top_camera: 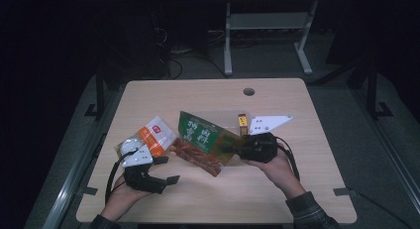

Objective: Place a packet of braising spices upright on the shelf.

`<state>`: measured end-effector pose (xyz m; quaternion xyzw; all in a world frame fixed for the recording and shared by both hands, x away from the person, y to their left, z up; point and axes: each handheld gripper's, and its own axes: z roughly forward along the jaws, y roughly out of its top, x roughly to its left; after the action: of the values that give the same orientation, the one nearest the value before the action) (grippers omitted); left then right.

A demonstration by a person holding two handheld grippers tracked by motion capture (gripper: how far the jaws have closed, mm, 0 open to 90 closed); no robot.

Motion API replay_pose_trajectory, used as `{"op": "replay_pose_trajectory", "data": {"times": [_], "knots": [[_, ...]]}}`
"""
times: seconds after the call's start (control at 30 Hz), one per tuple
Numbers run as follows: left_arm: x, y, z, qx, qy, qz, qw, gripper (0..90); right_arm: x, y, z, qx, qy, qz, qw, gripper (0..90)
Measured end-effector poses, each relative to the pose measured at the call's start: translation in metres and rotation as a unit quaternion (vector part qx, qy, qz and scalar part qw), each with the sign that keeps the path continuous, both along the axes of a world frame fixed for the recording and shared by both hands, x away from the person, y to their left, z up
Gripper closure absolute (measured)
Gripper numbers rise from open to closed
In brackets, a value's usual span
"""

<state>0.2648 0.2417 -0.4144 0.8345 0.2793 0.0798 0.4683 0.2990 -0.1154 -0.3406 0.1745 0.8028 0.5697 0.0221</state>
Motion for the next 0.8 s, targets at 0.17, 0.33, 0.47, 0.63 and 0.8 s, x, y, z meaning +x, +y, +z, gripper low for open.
{"op": "replay_pose_trajectory", "data": {"times": [0.17, 0.33, 0.47, 0.63, 0.8], "knots": [[-0.003, 0.002, -0.003, 0.009, 0.001, 0.0, 1.0, 18.9, 0.007, -0.002, 0.012, 0.005, -0.009, -0.016, 0.9998, 89.7], [-0.002, 0.002, -0.006, 0.01, 0.001, 0.005, 0.9999, 18.9, 0.017, -0.004, 0.023, 0.015, -0.02, -0.034, 0.9991, 89.7], [-0.001, 0.002, -0.007, 0.011, 0.002, 0.006, 0.9999, 18.9, 0.027, -0.008, 0.029, 0.025, -0.025, -0.053, 0.998, 89.7], [-0.001, 0.002, -0.007, 0.013, 0.002, 0.005, 0.9999, 18.9, 0.034, -0.012, 0.03, 0.025, -0.026, -0.071, 0.9968, 89.7], [0.0, 0.002, -0.007, 0.017, 0.003, 0.003, 0.9998, 18.9, 0.041, -0.021, 0.026, 0.015, -0.023, -0.107, 0.9938, 89.7]]}}
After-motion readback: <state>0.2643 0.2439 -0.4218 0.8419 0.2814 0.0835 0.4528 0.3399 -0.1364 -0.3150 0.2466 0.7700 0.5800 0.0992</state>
